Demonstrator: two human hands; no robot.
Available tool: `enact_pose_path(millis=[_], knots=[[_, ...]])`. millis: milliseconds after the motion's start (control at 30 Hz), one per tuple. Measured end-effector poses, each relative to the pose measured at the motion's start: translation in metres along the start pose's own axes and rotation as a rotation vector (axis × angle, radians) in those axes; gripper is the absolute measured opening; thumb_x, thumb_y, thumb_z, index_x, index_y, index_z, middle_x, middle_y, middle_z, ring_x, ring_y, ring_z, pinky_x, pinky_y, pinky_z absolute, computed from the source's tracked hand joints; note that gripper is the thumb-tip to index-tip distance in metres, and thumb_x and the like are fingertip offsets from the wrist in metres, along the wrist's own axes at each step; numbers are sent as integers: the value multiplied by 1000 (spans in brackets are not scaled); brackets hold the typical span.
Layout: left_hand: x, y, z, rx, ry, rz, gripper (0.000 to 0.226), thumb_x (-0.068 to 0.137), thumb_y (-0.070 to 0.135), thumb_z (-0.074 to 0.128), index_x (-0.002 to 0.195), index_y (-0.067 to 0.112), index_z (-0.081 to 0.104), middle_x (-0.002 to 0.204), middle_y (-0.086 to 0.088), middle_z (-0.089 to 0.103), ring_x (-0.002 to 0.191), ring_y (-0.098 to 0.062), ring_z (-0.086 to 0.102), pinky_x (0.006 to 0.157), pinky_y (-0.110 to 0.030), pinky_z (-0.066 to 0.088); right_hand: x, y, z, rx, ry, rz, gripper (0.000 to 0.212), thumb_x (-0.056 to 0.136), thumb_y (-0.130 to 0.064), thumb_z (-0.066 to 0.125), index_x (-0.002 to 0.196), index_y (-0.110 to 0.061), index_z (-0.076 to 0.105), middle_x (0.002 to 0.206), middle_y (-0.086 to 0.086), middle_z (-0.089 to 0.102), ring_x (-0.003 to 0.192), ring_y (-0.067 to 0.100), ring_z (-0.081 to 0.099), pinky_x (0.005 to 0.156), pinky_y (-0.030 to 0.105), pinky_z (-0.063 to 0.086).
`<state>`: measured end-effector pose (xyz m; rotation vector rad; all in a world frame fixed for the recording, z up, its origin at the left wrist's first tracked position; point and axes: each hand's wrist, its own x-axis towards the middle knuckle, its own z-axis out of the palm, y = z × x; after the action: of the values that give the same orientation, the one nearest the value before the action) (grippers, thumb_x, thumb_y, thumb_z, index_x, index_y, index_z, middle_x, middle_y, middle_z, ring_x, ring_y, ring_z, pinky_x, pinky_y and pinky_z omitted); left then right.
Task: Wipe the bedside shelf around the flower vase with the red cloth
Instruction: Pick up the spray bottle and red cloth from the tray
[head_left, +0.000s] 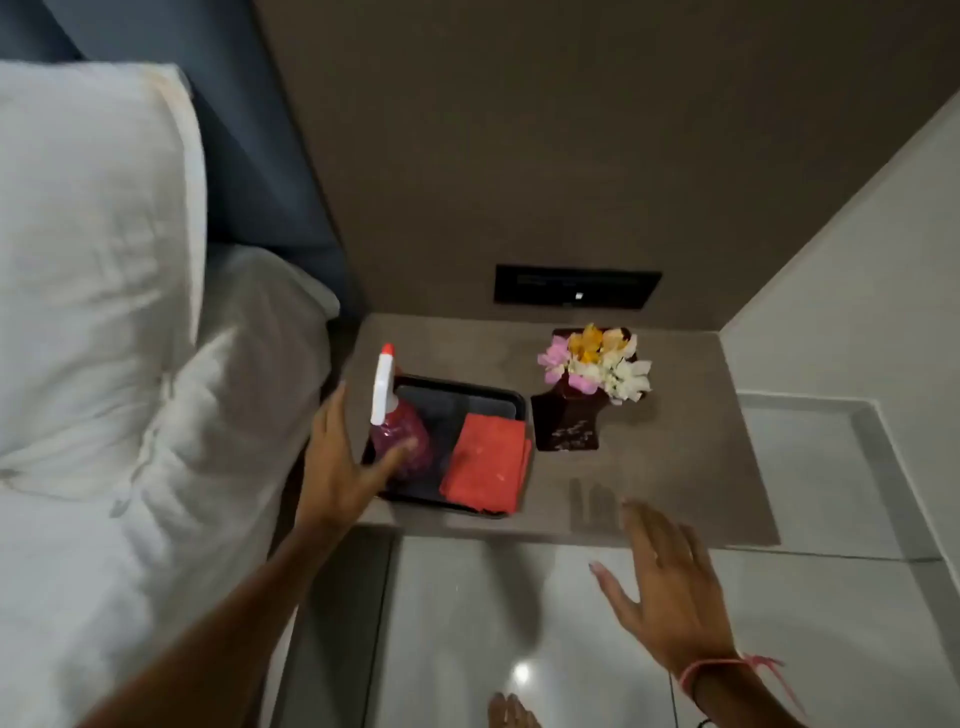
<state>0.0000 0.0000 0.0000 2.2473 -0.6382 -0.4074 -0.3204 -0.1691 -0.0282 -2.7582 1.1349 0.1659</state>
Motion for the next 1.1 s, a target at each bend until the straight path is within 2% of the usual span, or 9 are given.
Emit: enact_pose_path(millis=[200,267,333,500,633,700,767,867,1100], knots=[[62,0,43,-152,228,186,69,80,48,81,135,16,54,117,5,64,103,8,61,97,-13,50,44,27,31,228,89,113,69,89,-57,51,142,-12,47,138,16,60,127,34,57,100,50,54],[74,2,53,-167,270,241,49,90,44,73,121,9,60,99,-3,65,90,-5,65,93,-33,58,58,31,34,226,101,73,71,90,-57,49,143,-11,44,139,17,58,127,35,55,100,52,54],[83,9,59,-206,279,239,37,97,37,64,119,6,63,102,-11,71,94,-22,71,90,-50,59,72,35,34,180,111,51,72,92,-57,48,145,-9,41,141,20,55,129,37,53,104,54,50],[49,27,53,-102,65,328,33,101,36,58,123,12,61,106,-16,74,87,-35,74,82,-57,62,89,42,25,29,72,12,87,91,-63,47,154,-8,25,154,23,40,141,38,40,117,59,33],[-7,48,51,198,-112,527,35,101,44,52,112,13,63,83,-8,74,67,-32,72,61,-31,55,75,41,12,-28,62,44,94,88,-67,47,156,-8,21,156,24,36,144,38,36,119,58,29],[-34,58,54,365,-166,587,42,101,51,45,113,16,62,77,-7,73,61,-32,71,57,-28,51,62,40,8,-24,62,65,93,88,-66,46,156,-7,22,156,24,37,144,39,36,119,58,28],[-54,62,62,362,-259,516,48,98,59,42,118,18,59,72,-2,69,55,-25,68,56,-30,56,48,38,5,-20,49,75,93,88,-67,42,156,-7,22,156,24,37,144,39,36,120,57,26],[-77,62,80,387,-270,491,55,94,60,36,115,16,61,65,11,49,47,-4,46,51,-17,41,24,39,6,-14,11,77,93,89,-68,41,157,-9,19,159,23,33,146,39,33,121,58,25],[-90,57,92,428,-291,511,39,99,49,50,112,14,61,75,-2,52,58,-22,53,64,-34,52,-7,42,14,-23,-20,96,93,89,-69,42,157,-10,21,158,23,36,145,39,36,121,58,27]])
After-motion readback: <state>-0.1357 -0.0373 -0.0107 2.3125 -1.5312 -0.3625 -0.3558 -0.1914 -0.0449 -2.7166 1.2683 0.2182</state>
